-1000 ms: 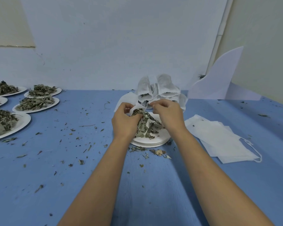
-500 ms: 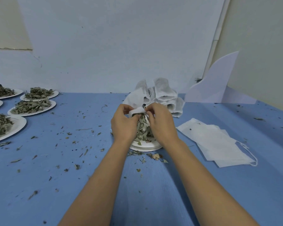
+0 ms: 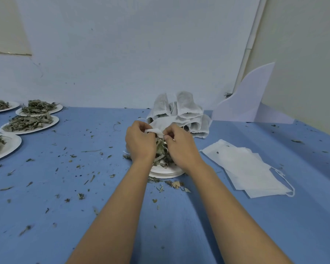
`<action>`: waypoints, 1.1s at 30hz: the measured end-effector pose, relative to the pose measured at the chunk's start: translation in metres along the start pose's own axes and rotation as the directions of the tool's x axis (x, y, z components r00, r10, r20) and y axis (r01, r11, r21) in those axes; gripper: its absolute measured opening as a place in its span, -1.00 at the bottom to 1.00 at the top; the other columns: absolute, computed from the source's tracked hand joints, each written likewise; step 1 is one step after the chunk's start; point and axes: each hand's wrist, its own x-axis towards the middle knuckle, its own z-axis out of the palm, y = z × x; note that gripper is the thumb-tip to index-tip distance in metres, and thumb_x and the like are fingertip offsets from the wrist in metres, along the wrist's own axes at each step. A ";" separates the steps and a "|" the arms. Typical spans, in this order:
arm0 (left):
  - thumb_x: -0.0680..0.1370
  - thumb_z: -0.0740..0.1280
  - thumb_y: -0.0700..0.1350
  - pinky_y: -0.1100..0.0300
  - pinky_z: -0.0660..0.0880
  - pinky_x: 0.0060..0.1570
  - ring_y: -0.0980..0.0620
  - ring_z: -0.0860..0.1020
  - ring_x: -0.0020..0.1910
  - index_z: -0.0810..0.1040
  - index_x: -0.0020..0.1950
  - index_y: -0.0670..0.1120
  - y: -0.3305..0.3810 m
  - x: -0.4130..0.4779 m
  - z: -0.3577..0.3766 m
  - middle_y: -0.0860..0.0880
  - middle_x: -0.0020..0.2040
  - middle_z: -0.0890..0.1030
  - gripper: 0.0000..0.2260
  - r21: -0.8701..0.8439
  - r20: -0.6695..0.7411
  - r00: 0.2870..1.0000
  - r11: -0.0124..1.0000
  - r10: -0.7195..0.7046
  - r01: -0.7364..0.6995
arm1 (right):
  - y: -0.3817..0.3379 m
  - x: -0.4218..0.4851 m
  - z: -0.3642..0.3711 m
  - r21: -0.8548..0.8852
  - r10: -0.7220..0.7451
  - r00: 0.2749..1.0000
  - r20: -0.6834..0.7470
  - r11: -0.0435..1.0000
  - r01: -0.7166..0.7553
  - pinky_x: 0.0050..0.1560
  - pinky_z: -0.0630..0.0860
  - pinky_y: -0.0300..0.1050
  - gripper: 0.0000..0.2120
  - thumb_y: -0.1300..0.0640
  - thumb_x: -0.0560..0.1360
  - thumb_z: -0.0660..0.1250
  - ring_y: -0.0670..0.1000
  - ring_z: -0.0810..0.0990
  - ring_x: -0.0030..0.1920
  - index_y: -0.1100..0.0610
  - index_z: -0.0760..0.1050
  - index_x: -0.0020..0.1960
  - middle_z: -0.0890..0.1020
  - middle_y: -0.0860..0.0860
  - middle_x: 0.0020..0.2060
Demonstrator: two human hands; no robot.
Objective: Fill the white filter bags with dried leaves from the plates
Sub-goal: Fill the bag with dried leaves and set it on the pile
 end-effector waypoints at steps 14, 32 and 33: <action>0.47 0.38 -0.15 0.09 0.51 0.15 0.06 0.56 0.07 0.57 0.18 0.05 -0.001 0.002 -0.038 0.02 0.12 0.59 -0.71 -0.071 0.542 0.839 0.992 -0.052 0.107 | -0.003 0.006 -0.004 0.090 0.215 0.963 -0.164 0.975 -0.202 -0.31 0.26 -0.26 -0.88 0.26 0.54 0.24 -0.07 0.47 -0.10 0.17 0.55 -0.01 0.55 -0.06 -0.14; 0.29 0.56 -0.05 0.46 0.32 -0.29 0.09 0.44 -0.13 0.53 -0.08 -0.03 -0.003 -0.011 -0.025 0.01 -0.06 0.53 -0.69 0.088 0.329 0.914 0.956 0.237 -0.279 | -0.020 0.010 -0.004 0.243 0.449 0.894 -0.010 0.868 -0.433 -0.23 0.31 -0.06 -0.77 0.36 0.47 0.17 0.08 0.40 -0.26 0.46 0.55 -0.05 0.53 0.23 -0.30; 0.29 0.56 -0.07 0.44 0.33 -0.32 0.09 0.45 -0.17 0.52 -0.11 -0.01 -0.002 -0.011 -0.025 0.05 -0.13 0.53 -0.71 0.079 0.337 0.911 0.957 0.238 -0.279 | -0.020 0.011 -0.005 0.248 0.454 0.891 -0.004 0.863 -0.439 -0.21 0.31 -0.05 -0.77 0.36 0.47 0.17 0.08 0.43 -0.23 0.47 0.54 -0.03 0.55 0.26 -0.26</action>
